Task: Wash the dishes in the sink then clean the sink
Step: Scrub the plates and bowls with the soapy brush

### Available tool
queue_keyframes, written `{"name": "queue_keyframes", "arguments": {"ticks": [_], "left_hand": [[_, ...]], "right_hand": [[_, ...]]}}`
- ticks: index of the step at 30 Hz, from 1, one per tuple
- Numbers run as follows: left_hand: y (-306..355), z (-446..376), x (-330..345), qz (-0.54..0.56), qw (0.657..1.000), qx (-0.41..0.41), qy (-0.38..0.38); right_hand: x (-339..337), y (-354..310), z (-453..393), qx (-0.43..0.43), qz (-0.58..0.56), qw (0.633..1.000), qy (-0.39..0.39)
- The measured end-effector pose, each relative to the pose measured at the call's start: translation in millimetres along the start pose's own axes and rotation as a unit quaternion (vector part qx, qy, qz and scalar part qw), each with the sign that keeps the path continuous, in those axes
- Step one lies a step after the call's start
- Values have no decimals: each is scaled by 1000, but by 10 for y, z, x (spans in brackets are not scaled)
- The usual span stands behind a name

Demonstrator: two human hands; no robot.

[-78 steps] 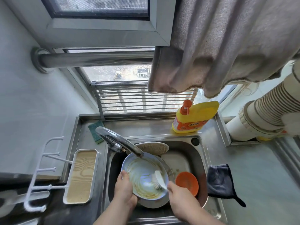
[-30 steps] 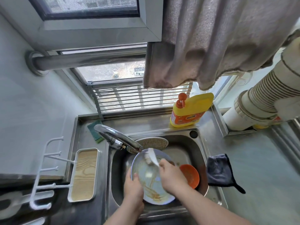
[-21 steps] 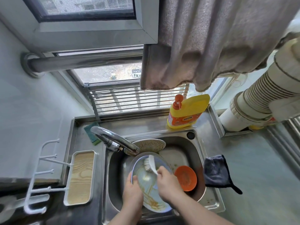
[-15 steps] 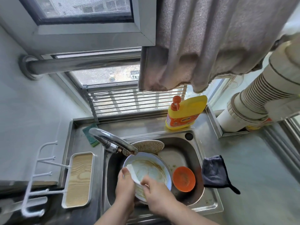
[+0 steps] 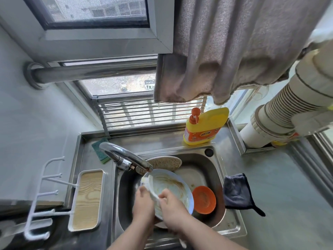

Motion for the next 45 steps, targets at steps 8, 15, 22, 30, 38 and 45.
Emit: {"name": "queue_keyframes", "arguments": {"ticks": [8,15,22,30,38,45], "left_hand": [[229,-40,-355,2,999,40,10],[315,76,-165,101,995,3,-19],[194,94,-177,97,993,0,-62],[156,73,-179,59,981,-48,-178],[66,307,-1,70,974,-59,-206],[-11,314,44,173,972,-140,-75]], "right_hand": [[-639,68,437,-55,289,942,-162],[-653,328,364,-27,280,958,-52],[-692,451,346,-23,341,939,-40],[-794,545,170,19,103,992,63],[-376,666,295,89,-204,974,34],[-515,801,280,163,-303,937,62]]}}
Point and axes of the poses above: each hand's wrist, its own z-axis away from the middle knuckle, its own x-axis out of the palm, y = z × x, the point moved 3 cm from there along -z, towards the middle knuckle, and after that the axes turned 12 degrees about -z, right-handed, at the moved point
